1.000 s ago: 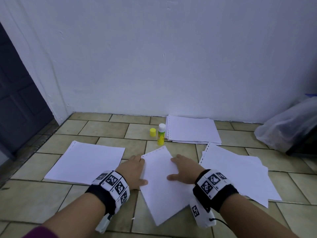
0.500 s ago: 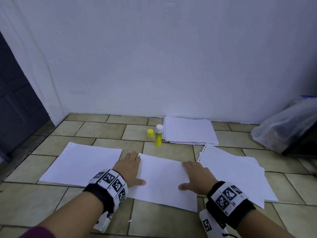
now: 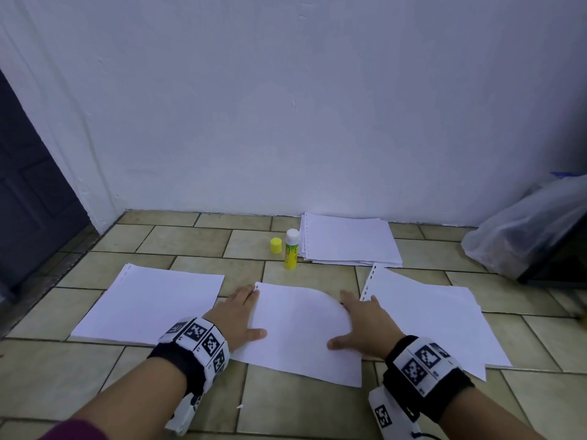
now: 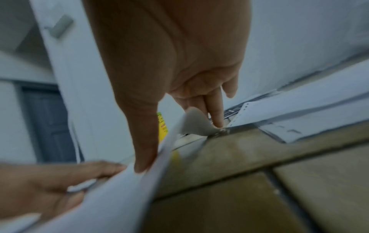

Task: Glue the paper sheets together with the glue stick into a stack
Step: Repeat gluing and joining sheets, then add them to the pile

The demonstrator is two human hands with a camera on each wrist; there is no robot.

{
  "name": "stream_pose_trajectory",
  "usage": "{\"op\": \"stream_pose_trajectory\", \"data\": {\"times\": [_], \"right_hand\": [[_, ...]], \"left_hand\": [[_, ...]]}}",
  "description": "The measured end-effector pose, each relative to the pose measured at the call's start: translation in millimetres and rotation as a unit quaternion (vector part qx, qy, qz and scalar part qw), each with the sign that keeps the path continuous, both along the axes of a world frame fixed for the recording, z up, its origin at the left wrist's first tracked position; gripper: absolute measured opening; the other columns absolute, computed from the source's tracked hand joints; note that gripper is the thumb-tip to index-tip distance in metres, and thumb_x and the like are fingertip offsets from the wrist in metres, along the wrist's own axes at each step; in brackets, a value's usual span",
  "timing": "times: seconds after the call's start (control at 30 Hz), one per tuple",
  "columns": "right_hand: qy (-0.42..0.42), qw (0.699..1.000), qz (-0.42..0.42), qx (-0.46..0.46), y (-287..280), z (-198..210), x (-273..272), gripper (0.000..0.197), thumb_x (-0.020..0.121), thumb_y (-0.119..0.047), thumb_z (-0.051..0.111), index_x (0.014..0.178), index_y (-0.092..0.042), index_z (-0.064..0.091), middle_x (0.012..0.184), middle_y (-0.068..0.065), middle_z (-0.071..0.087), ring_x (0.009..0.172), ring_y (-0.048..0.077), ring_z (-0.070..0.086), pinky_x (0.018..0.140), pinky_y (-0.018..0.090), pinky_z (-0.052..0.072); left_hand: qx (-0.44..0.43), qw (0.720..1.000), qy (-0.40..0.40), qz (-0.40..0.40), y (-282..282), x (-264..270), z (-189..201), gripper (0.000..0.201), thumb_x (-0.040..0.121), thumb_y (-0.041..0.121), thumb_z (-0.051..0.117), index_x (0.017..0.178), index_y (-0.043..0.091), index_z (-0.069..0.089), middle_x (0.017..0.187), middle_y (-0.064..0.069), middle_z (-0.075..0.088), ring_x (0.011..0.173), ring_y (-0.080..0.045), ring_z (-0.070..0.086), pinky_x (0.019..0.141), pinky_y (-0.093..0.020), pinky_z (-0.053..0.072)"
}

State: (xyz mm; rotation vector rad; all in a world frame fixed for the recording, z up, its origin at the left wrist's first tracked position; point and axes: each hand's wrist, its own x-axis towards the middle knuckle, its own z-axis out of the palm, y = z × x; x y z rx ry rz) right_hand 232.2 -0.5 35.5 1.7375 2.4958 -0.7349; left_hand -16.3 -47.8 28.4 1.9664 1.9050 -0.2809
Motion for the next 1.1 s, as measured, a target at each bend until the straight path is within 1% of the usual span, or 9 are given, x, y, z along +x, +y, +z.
{"op": "stream_pose_trajectory", "data": {"times": [0.1, 0.27, 0.37, 0.53, 0.7, 0.77, 0.87, 0.97, 1.1], "right_hand": [[0.209, 0.974, -0.088, -0.015, 5, 6, 8, 0.093, 0.069, -0.031, 0.083, 0.144, -0.022, 0.029, 0.126, 0.003, 0.055, 0.111, 0.018, 0.053, 0.095, 0.026, 0.041], [0.364, 0.914, -0.177, -0.025, 3, 10, 16, 0.062, 0.066, -0.009, 0.082, 0.116, -0.033, 0.056, 0.118, 0.000, 0.049, 0.104, 0.025, 0.058, 0.089, 0.044, 0.053], [0.354, 0.919, -0.114, -0.131, -5, 5, 19, 0.036, 0.072, -0.003, 0.078, 0.098, -0.026, 0.069, 0.115, 0.002, 0.060, 0.100, 0.021, 0.063, 0.079, 0.036, 0.058], [0.302, 0.942, -0.083, -0.118, 10, 8, 43, 0.046, 0.076, 0.004, 0.072, 0.106, -0.031, 0.069, 0.119, -0.003, 0.064, 0.106, 0.013, 0.061, 0.094, 0.027, 0.050], [0.325, 0.934, -0.059, -0.136, 29, 43, 79, 0.044, 0.082, 0.013, 0.061, 0.111, -0.018, 0.071, 0.109, -0.005, 0.071, 0.091, 0.008, 0.067, 0.076, 0.014, 0.052], [0.357, 0.923, -0.059, -0.128, 40, 60, 93, 0.037, 0.079, 0.003, 0.070, 0.108, -0.020, 0.073, 0.107, -0.007, 0.071, 0.095, 0.007, 0.066, 0.076, 0.012, 0.051], [0.471, 0.868, -0.089, -0.130, 59, 85, 106, 0.053, 0.051, -0.035, 0.091, 0.100, -0.024, 0.076, 0.100, -0.010, 0.073, 0.090, 0.003, 0.068, 0.074, 0.012, 0.052], [0.504, 0.850, -0.146, -0.048, 91, 97, 108, 0.030, 0.088, 0.002, 0.058, 0.111, -0.014, 0.069, 0.083, -0.014, 0.073, 0.077, -0.005, 0.066, 0.077, 0.007, 0.050], [0.473, 0.854, -0.215, 0.030, 137, 94, 98, 0.039, 0.092, 0.009, 0.046, 0.124, -0.010, 0.056, 0.071, -0.012, 0.072, 0.056, -0.004, 0.061, 0.058, 0.006, 0.049]], "left_hand": [[0.003, 1.000, 0.007, 0.002, -2, 3, 0, 0.083, 0.097, 0.049, 0.043, 0.153, 0.011, -0.004, 0.160, 0.001, -0.008, 0.148, -0.016, 0.004, 0.116, -0.033, 0.018], [-0.001, 1.000, 0.008, 0.007, -2, 3, -3, 0.082, 0.097, 0.051, 0.041, 0.153, 0.011, -0.003, 0.161, 0.001, -0.008, 0.148, -0.016, 0.003, 0.118, -0.036, 0.018], [0.000, 1.000, 0.007, 0.007, 0, 1, -5, 0.082, 0.097, 0.052, 0.041, 0.154, 0.011, -0.002, 0.161, 0.001, -0.008, 0.148, -0.015, 0.002, 0.118, -0.037, 0.017], [-0.035, 0.999, 0.010, -0.018, 3, -6, -5, 0.075, 0.096, 0.059, 0.027, 0.154, 0.022, -0.004, 0.161, 0.000, -0.011, 0.149, -0.018, -0.001, 0.119, -0.038, 0.016], [-0.071, 0.995, 0.064, -0.041, 8, -5, -8, 0.078, 0.098, 0.054, 0.034, 0.152, 0.023, -0.014, 0.159, -0.006, -0.020, 0.148, -0.023, -0.014, 0.118, -0.046, 0.014], [-0.077, 0.994, 0.061, -0.038, 10, -3, -6, 0.079, 0.098, 0.052, 0.038, 0.152, 0.025, -0.013, 0.159, -0.006, -0.019, 0.148, -0.023, -0.014, 0.118, -0.046, 0.015], [-0.088, 0.993, 0.072, -0.032, 13, -2, -7, 0.080, 0.097, 0.051, 0.042, 0.152, 0.027, -0.012, 0.160, -0.006, -0.018, 0.148, -0.024, -0.013, 0.118, -0.047, 0.018], [-0.103, 0.991, 0.080, -0.028, 17, 1, -5, 0.083, 0.096, 0.051, 0.045, 0.152, 0.028, -0.012, 0.159, -0.007, -0.018, 0.147, -0.026, -0.014, 0.118, -0.048, 0.015], [-0.113, 0.990, 0.082, -0.021, 16, 5, 0, 0.083, 0.097, 0.049, 0.045, 0.152, 0.027, -0.012, 0.159, -0.006, -0.019, 0.147, -0.027, -0.015, 0.118, -0.050, 0.014]]}}
